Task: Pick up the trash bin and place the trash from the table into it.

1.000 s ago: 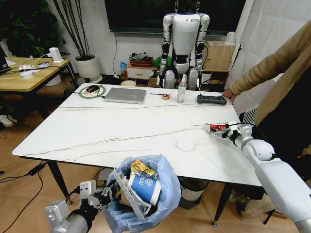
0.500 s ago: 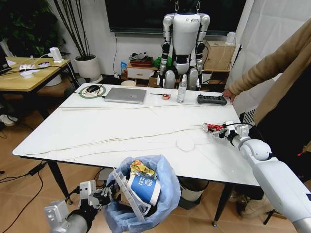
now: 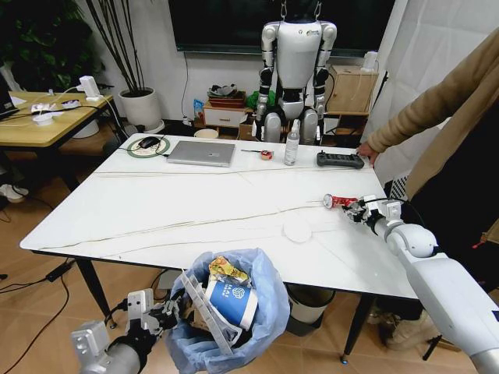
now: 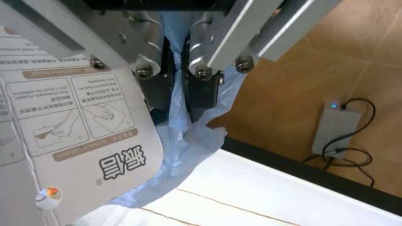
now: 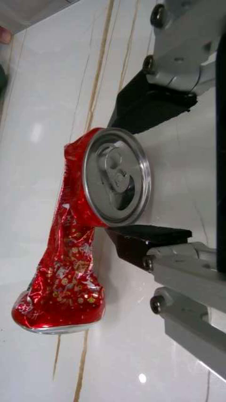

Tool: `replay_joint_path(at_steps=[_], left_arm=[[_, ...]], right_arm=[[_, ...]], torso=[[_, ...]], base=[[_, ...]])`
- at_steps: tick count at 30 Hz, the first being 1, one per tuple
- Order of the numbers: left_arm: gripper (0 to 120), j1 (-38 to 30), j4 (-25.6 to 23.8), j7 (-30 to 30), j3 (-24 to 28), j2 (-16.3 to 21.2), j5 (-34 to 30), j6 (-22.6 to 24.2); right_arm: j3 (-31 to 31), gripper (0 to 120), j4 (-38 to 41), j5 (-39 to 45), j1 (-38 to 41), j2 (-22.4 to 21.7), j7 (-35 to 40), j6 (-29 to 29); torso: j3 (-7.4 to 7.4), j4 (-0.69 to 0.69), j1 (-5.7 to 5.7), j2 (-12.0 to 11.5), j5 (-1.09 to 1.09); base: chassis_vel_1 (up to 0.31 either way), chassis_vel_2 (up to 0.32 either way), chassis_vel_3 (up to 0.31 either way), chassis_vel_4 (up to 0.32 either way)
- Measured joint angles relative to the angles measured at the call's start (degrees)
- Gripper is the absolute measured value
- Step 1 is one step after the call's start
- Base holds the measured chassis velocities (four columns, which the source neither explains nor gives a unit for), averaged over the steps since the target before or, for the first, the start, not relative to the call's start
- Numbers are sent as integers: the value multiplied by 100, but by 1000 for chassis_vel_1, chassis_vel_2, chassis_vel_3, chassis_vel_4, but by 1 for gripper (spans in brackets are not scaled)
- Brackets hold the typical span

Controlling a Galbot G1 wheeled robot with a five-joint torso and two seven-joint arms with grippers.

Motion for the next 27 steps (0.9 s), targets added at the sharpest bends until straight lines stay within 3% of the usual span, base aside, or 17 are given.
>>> replay_joint_path(at_steps=[10,16,21,27], left_arm=[[0,-31,2,-4,10,2,-11,4],[0,-46,10,-6,3,20,-28,6],[0,-62,33,-10,3,38,-52,11],[0,-81,45,-18,-5,44,-76,17]], right_arm=[[-24,44,25,5,-4,-27,-13,1],[78,44,466,252,-117,-107,-10,-63],[145,44,1319,697,-416,-351,41,-245],[71,44,3075,1682,-690,-655,292,-656]], torso=[[0,0,0,0,0],[0,0,0,0,-1],[0,-3,0,0,3],[0,0,0,1,-2]], base=[[0,0,0,0],[0,0,0,0],[0,0,0,0],[0,0,0,0]])
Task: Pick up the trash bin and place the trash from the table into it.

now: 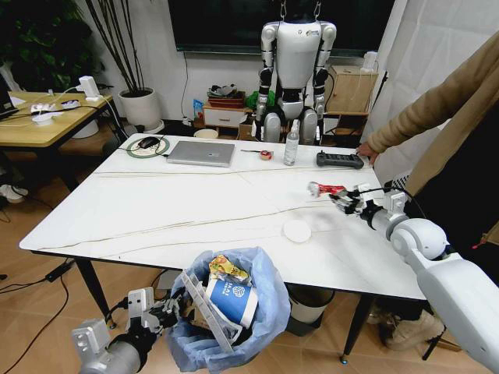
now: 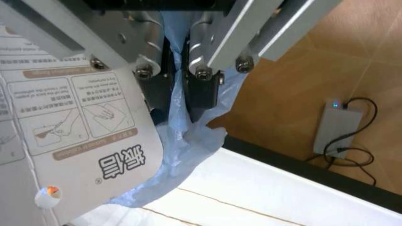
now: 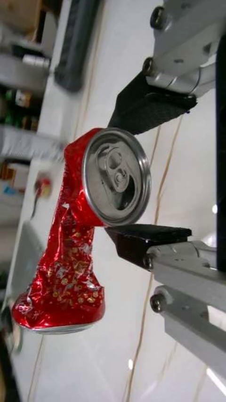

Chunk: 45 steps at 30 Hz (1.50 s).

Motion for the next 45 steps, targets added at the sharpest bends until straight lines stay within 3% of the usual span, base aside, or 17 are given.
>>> replay_joint_path(at_steps=[7,13,21,45], left_arm=[[0,5,-7,-7,-65,9,-24,2],[0,-16,-14,-19,-100,21,-41,9],[0,-44,-37,-50,-142,21,-77,30],[0,-13,-42,-78,-60,-67,-50,63]], right_arm=[[-421,44,1613,794,-15,-240,260,-298],[-871,44,2441,1150,-83,-266,426,-429],[-1573,44,2892,1310,-478,-278,646,-428],[-2226,44,2915,1204,-773,-156,745,-322]], torso=[[0,0,0,0,0],[0,0,0,0,1],[0,-1,0,0,2],[0,0,0,-1,2]], base=[[0,0,0,0],[0,0,0,0],[0,0,0,0],[0,0,0,0]])
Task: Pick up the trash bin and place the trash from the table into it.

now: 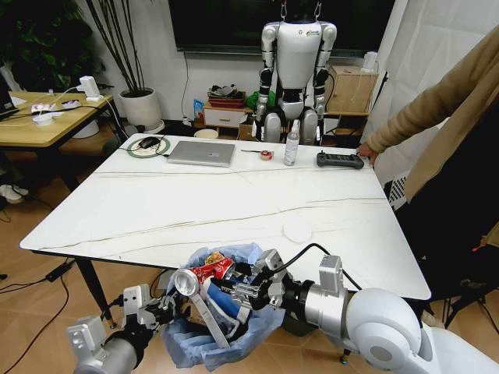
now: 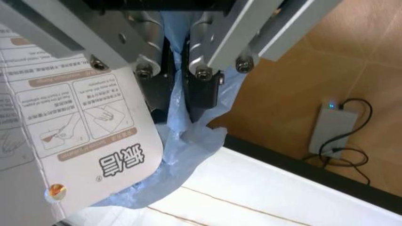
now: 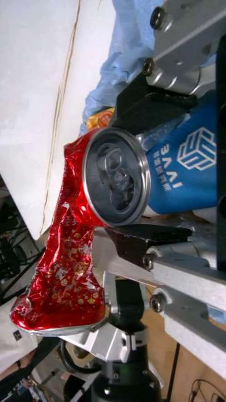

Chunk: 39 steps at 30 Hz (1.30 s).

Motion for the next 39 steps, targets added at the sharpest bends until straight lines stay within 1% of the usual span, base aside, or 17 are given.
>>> replay_joint_path(at_steps=[6,15,24,39], left_arm=[[0,-9,-5,13,31,11,31,0],[0,-25,-5,13,23,23,-3,0],[0,-39,-4,13,7,38,-33,1],[0,-106,-4,-10,12,55,-83,21]], right_arm=[[137,44,27,106,18,-43,17,0],[148,44,-30,115,9,-34,10,4],[72,44,-244,-73,-57,57,-26,52],[139,44,-196,-345,-331,35,-101,97]], torso=[[0,0,1,0,0],[0,0,1,0,0],[0,0,1,0,0],[0,0,0,0,0]], base=[[0,0,0,0],[0,0,0,0],[0,0,0,0],[0,0,0,0]])
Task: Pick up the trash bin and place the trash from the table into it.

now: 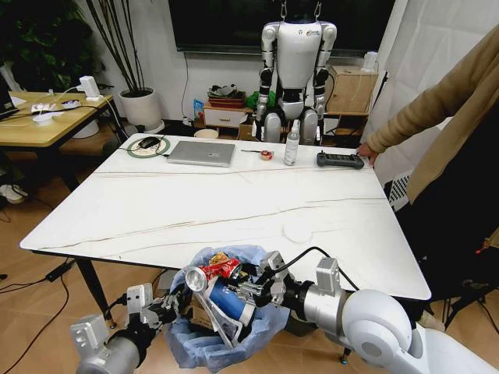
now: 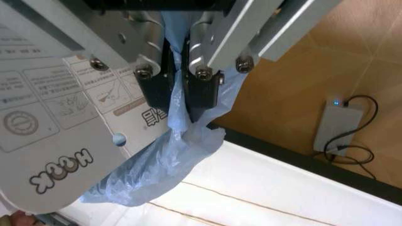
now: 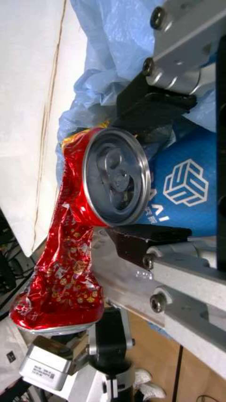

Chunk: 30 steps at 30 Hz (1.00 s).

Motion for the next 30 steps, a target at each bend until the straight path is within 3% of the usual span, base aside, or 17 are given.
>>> replay_joint_path(at_steps=[8,20,24,30], left_arm=[[0,-2,4,-1,6,-10,22,0],[0,-31,5,-2,11,0,2,3],[0,-41,17,-4,9,12,-10,4],[0,-59,23,-5,9,17,-43,4]], right_arm=[[80,46,32,-33,12,-45,-8,14],[63,93,41,-48,13,-58,-33,21],[65,100,43,-49,34,-84,-31,7],[209,100,116,-91,58,-214,-26,-44]], torso=[[0,0,-1,0,0],[0,0,-1,0,0],[0,0,-1,0,0],[0,0,-1,0,0]], base=[[0,0,0,0],[0,0,0,0],[0,0,0,0],[0,0,0,0]])
